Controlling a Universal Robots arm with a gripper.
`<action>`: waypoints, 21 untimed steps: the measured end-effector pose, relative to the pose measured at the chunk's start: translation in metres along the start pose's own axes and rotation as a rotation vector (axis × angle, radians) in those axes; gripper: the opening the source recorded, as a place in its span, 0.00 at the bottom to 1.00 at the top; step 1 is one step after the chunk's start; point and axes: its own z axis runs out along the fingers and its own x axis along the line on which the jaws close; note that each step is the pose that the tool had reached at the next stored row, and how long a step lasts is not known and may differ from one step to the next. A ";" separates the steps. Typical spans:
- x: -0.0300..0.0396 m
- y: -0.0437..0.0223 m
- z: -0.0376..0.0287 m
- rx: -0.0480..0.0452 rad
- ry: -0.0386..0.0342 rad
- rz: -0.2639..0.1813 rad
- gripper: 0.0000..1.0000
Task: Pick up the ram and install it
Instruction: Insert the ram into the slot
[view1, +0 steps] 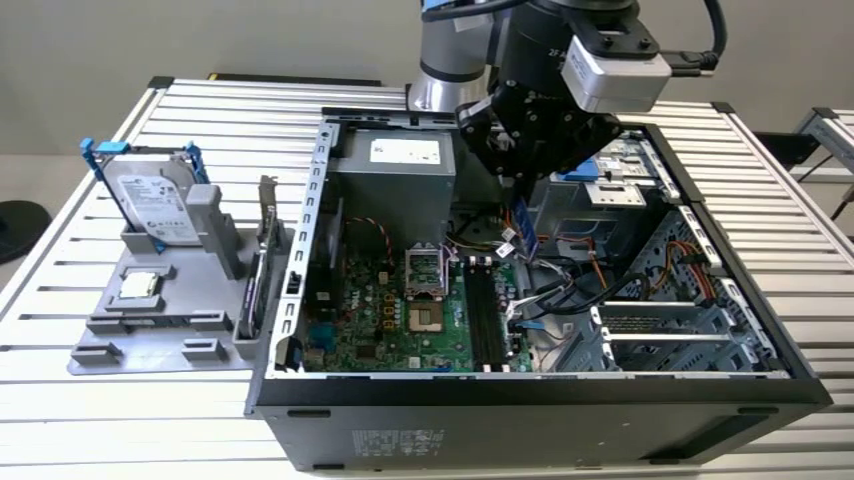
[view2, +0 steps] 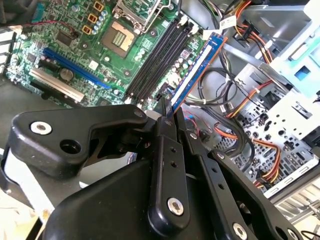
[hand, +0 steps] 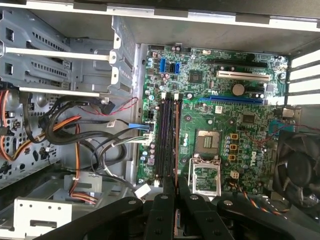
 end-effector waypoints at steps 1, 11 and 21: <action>0.0000 0.0000 0.0003 0.0000 0.0000 0.000 0.00; 0.0000 0.0000 0.0034 0.0000 0.0000 0.000 0.00; 0.0000 0.0000 0.0060 -0.0001 0.0000 0.000 0.00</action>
